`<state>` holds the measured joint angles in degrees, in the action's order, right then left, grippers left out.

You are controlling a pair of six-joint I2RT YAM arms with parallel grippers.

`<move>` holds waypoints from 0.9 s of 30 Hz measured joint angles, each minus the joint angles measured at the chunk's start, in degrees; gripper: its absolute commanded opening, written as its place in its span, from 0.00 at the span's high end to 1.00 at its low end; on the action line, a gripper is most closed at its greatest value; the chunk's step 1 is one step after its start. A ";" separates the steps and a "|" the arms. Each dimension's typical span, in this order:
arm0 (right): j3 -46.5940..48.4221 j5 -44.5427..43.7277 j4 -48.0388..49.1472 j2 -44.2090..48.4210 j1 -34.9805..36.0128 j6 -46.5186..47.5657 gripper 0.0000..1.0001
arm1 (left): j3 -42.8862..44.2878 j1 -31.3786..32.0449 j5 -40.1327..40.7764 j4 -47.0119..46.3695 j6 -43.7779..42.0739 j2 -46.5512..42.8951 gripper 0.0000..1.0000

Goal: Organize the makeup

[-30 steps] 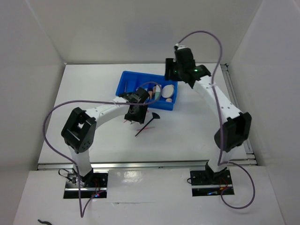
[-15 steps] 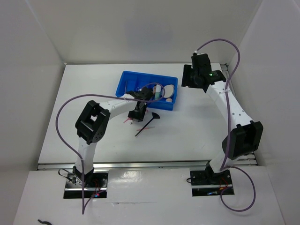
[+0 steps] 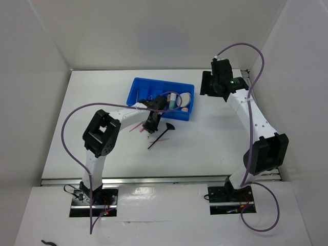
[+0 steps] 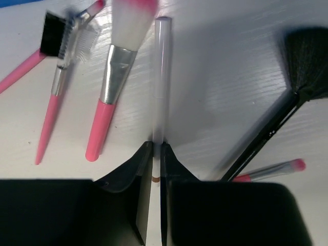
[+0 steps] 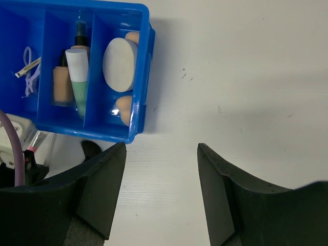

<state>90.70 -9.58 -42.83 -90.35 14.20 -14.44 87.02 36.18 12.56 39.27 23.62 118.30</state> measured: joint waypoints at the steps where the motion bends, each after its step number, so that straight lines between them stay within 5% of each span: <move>1: -0.24 -0.02 -0.04 0.11 0.00 0.00 0.34 | -0.04 -0.04 -0.57 -0.07 -0.52 -0.11 0.96; 13: -0.39 -0.11 -0.04 0.22 0.00 0.00 0.34 | -0.57 -0.07 -9.99 2.82 -4.42 -12.09 1.00; 21: -0.72 -0.02 0.09 0.24 0.00 0.00 0.34 | 15.87 -5.07 -7.08 5.88 -4.09 -12.66 1.00; 27: -1.57 0.94 0.00 0.31 0.00 -0.02 0.34 | 34.97 -9.29 -0.13 5.53 -4.00 -1.66 1.00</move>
<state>89.12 -8.64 -42.83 -90.04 14.20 -14.46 121.99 26.89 12.43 44.80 19.62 116.64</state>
